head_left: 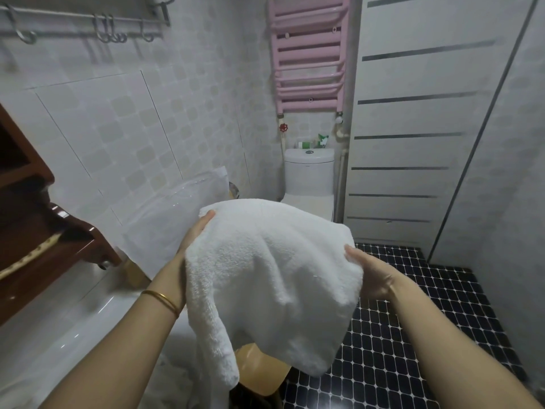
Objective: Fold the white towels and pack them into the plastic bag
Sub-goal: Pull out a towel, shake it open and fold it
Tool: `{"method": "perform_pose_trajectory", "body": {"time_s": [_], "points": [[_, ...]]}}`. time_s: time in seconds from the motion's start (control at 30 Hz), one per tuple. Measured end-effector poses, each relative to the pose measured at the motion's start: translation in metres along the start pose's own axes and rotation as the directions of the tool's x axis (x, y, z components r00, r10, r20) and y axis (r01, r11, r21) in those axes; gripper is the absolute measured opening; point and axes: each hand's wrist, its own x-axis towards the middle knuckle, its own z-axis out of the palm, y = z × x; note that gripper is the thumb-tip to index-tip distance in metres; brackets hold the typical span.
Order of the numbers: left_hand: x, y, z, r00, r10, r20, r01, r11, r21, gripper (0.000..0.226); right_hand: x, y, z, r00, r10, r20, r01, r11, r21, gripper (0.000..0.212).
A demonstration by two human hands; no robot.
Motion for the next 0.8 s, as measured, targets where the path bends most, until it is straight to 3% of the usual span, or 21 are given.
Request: {"method": "perform_pose_trajectory", "body": {"time_s": [0.1,0.23,0.37,0.5,0.7,0.8], "points": [[-0.002,0.002,-0.004,0.999,-0.020,-0.024,0.020,1.000,-0.023,0.054,0.002,-0.017,0.007,0.988,-0.039,-0.148,0.035,0.999,-0.031,0.054],[-0.008,0.011,-0.020,0.990,-0.121,0.074,0.127,0.989,-0.078,0.041,0.008,-0.038,0.012,0.956,-0.061,-0.287,0.088,0.993,0.080,0.022],[-0.015,0.008,-0.043,0.963,-0.251,0.098,0.251,0.968,0.012,0.030,0.022,-0.055,0.020,0.963,-0.038,-0.268,0.058,0.996,0.068,0.024],[-0.023,0.007,-0.071,0.968,-0.250,0.022,0.250,0.968,0.015,0.025,0.049,-0.066,0.032,0.963,0.022,-0.267,-0.041,0.997,-0.066,0.040],[-0.036,0.010,-0.119,0.962,-0.223,-0.156,0.213,0.974,-0.077,0.028,0.110,-0.086,0.083,0.964,-0.036,-0.265,-0.064,0.931,-0.360,0.063],[-0.040,0.015,-0.136,0.935,-0.231,-0.267,0.211,0.972,-0.103,0.022,0.137,-0.093,0.119,0.972,-0.094,-0.217,-0.002,0.913,-0.407,0.053]]}}
